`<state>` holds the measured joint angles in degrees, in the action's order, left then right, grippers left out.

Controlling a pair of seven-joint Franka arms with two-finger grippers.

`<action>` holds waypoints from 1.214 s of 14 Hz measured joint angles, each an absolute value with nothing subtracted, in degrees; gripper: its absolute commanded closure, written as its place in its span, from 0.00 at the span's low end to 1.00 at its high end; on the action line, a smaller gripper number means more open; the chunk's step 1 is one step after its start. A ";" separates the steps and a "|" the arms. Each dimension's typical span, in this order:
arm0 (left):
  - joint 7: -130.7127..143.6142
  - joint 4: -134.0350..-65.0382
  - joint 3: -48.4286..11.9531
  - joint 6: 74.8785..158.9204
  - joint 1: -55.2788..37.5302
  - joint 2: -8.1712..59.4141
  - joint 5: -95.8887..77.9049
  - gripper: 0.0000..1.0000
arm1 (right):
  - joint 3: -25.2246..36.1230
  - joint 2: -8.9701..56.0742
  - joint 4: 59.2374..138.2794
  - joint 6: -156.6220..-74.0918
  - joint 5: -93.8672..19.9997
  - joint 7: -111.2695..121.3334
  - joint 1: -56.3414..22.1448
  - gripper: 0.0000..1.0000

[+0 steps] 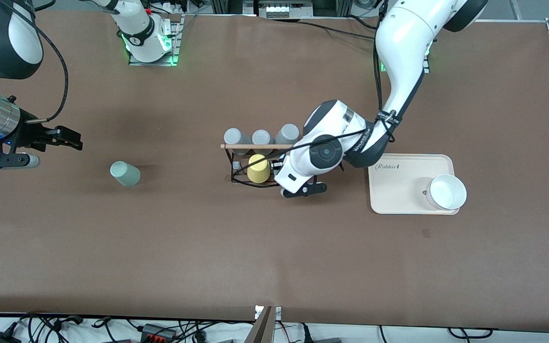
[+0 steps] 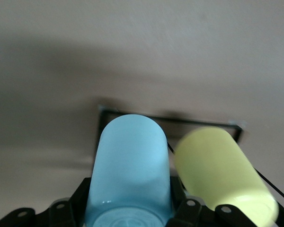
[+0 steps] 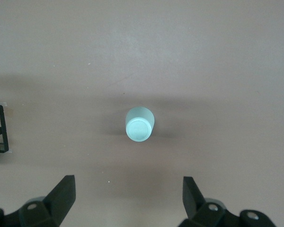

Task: Hang scattered cups on rack with three cups
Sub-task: 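Set the blue cup beside the yellow cup and open the left gripper, then raise the left gripper back while the right gripper reaches the teal cup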

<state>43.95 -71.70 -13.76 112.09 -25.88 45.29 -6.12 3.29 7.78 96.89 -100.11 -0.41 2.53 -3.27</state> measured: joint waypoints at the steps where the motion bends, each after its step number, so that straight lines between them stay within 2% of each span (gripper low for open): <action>1: 44.36 -71.05 -13.68 112.33 -25.78 44.97 -2.81 0.00 | 3.37 8.05 96.91 -100.13 -0.40 2.53 -3.16 0.00; 3: 44.70 -69.35 -13.20 111.35 -24.08 42.58 2.92 0.00 | 3.65 8.54 96.92 -100.26 -0.39 2.53 -3.02 0.00; 5: 44.55 -68.51 -12.99 106.58 -20.59 37.99 6.90 0.00 | 3.66 9.06 96.93 -100.27 -0.39 2.53 -3.14 0.00; 11: 34.21 -68.62 -12.97 99.21 -5.63 26.25 9.45 0.00 | 3.56 9.90 98.38 -101.49 -0.39 2.29 -3.30 0.00; 13: 29.07 -68.70 -13.03 94.74 -3.48 23.63 9.45 0.00 | 3.57 10.56 101.53 -106.48 -0.39 1.53 -3.29 0.00; 17: 22.75 -70.10 -13.61 92.65 0.15 20.46 8.04 0.00 | 3.55 13.84 108.73 -119.26 0.94 0.64 -3.70 0.00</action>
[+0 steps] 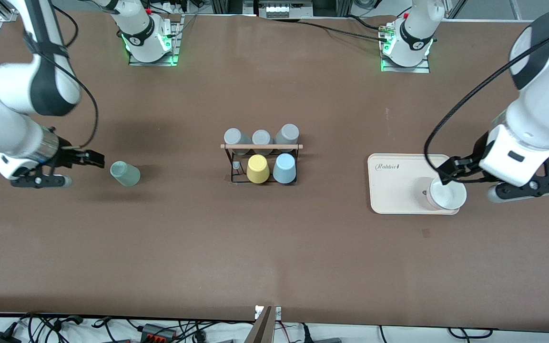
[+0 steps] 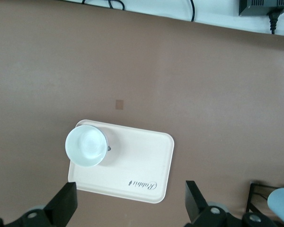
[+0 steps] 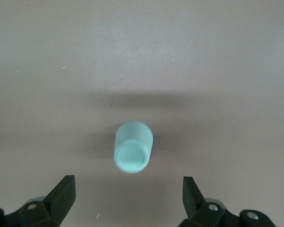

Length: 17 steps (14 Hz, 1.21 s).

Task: Hang scattered cups on rack with three cups
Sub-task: 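Raise the left gripper back while the right gripper reaches the teal cup, then close the right gripper around the pale teal cup and lift it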

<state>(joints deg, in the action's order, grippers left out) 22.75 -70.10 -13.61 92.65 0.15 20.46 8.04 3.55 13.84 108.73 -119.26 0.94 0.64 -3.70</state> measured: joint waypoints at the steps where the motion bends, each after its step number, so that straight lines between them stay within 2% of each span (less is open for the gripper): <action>1: 22.70 -71.67 -13.73 92.54 0.22 19.51 7.82 0.00 | 3.55 14.79 110.41 -122.61 1.67 0.24 -3.97 0.00; 6: 22.73 -86.99 -14.66 96.18 0.39 9.89 6.53 0.00 | 3.54 16.91 119.85 -136.15 2.38 -4.49 -4.39 0.00; 8: 22.71 -91.02 -13.89 97.83 1.10 7.07 5.45 0.00 | 3.54 17.56 122.72 -140.05 2.38 -5.30 -4.65 0.00; 11: 20.87 -91.33 -6.52 101.52 -1.31 6.99 0.11 0.00 | 3.54 19.59 123.65 -142.10 2.38 -6.88 -4.66 0.00; 13: 18.73 -89.85 -1.37 99.77 -3.16 7.18 -2.55 0.00 | 3.52 20.89 123.65 -143.29 2.38 -7.31 -4.68 0.00; 16: 13.84 -88.94 -0.85 97.17 -3.92 7.07 -2.62 0.00 | 3.52 22.04 123.58 -143.77 2.38 -7.50 -4.68 0.00; 17: 12.35 -88.94 -0.85 97.15 -4.00 7.07 -2.54 0.00 | 3.52 22.17 123.53 -143.84 2.38 -7.51 -4.68 0.13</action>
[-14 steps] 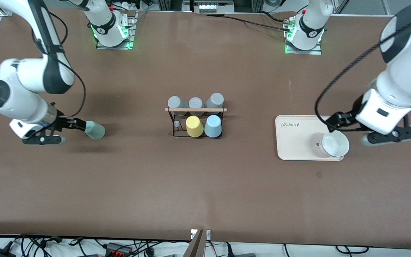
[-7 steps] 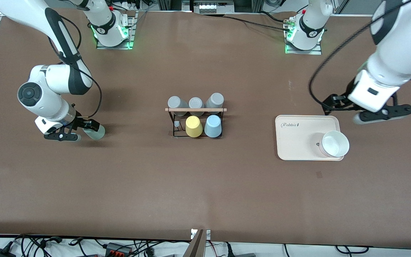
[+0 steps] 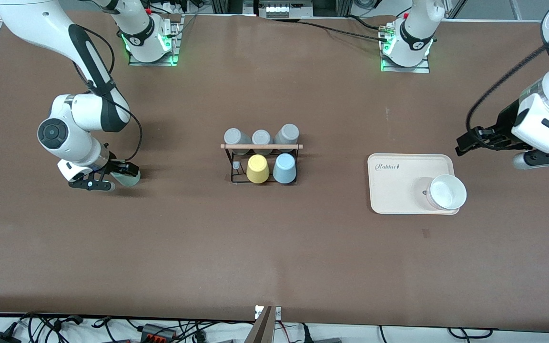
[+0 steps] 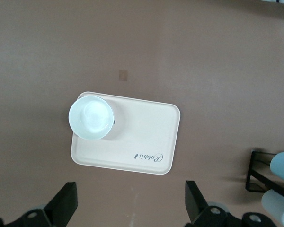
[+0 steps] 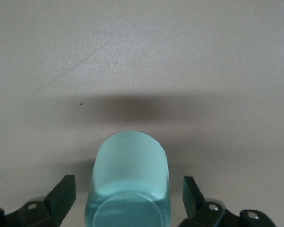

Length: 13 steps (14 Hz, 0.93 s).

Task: Hang scattered cups on rack with three cups
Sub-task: 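Close the right gripper around the pale teal cup and lift it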

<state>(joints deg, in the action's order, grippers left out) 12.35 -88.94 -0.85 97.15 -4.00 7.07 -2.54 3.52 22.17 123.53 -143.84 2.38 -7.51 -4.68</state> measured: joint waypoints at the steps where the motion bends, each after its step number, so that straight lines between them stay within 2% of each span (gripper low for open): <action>1: 11.65 -88.94 -0.83 97.04 -4.00 7.07 -2.49 0.00 | 3.52 22.20 123.52 -143.84 2.38 -7.53 -4.68 0.34; 2: 11.29 -88.94 -0.81 96.75 -4.00 7.06 -2.46 0.00 | 3.52 22.20 123.50 -143.84 2.38 -7.59 -4.67 0.57; 3: 11.01 -89.05 -0.81 96.62 -4.00 7.00 -2.45 0.00 | 3.52 22.21 123.36 -143.86 2.38 -7.61 -4.67 0.69; 5: 10.79 -89.85 -0.81 97.25 -4.00 6.49 -2.38 0.00 | 3.50 22.21 121.96 -143.45 2.39 -7.61 -4.69 0.72; 7: 10.67 -90.64 -0.81 97.37 -4.00 5.94 -2.36 0.00 | 3.20 22.15 118.57 -139.68 2.41 -7.50 -4.72 0.72; 11: 10.12 -91.21 -0.75 97.37 -3.99 5.59 -2.28 0.00 | -1.96 21.94 104.10 -124.54 2.38 -7.28 -5.23 0.73; 13: 10.08 -91.24 -0.63 97.37 -3.84 5.58 -2.28 0.00 | -4.20 22.49 95.88 -116.59 2.29 -9.30 -7.92 0.73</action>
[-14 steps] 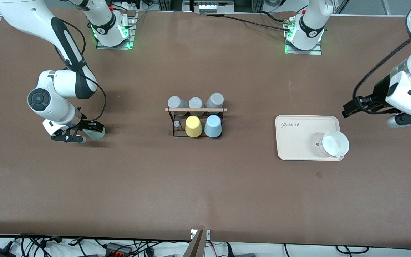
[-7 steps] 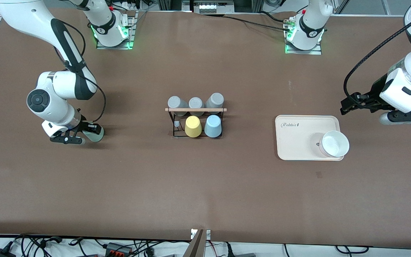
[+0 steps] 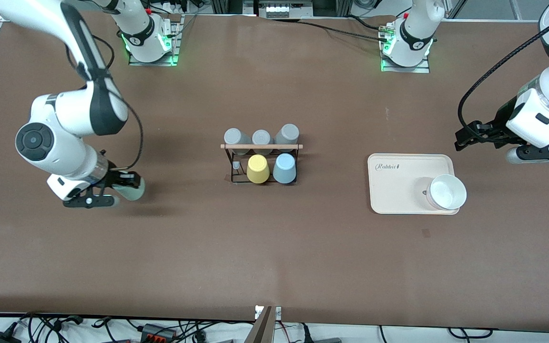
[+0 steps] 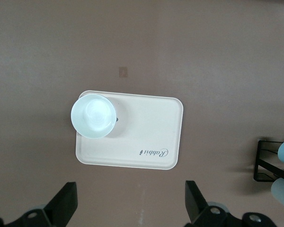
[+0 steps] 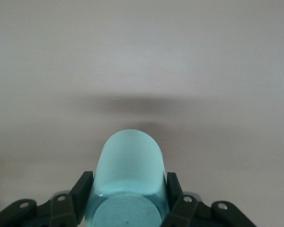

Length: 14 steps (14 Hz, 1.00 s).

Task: Hang scattered cups on rack with three cups
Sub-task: 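Carry the teal cup with the right gripper to the rack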

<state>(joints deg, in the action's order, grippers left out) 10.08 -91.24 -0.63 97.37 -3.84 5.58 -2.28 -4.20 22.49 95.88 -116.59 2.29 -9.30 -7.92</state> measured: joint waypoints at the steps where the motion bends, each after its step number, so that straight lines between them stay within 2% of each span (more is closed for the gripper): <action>1: 10.06 -91.24 -0.58 97.37 -3.77 5.58 -2.28 0.00 | -4.59 23.20 92.20 -113.40 2.27 -11.81 -10.14 0.73; 5: 10.03 -91.25 -0.47 97.37 -3.73 5.58 -2.28 0.00 | -4.95 26.99 84.61 -109.63 -1.01 -26.58 -18.82 0.73; 10: 10.01 -91.25 -0.39 97.37 -3.73 5.57 -2.28 0.00 | -5.03 30.44 80.39 -109.67 -2.08 -42.92 -26.64 0.73; 14: 10.00 -91.26 -0.33 97.37 -3.73 5.58 -2.28 0.00 | -5.01 32.52 78.63 -109.67 -2.08 -46.99 -29.60 0.73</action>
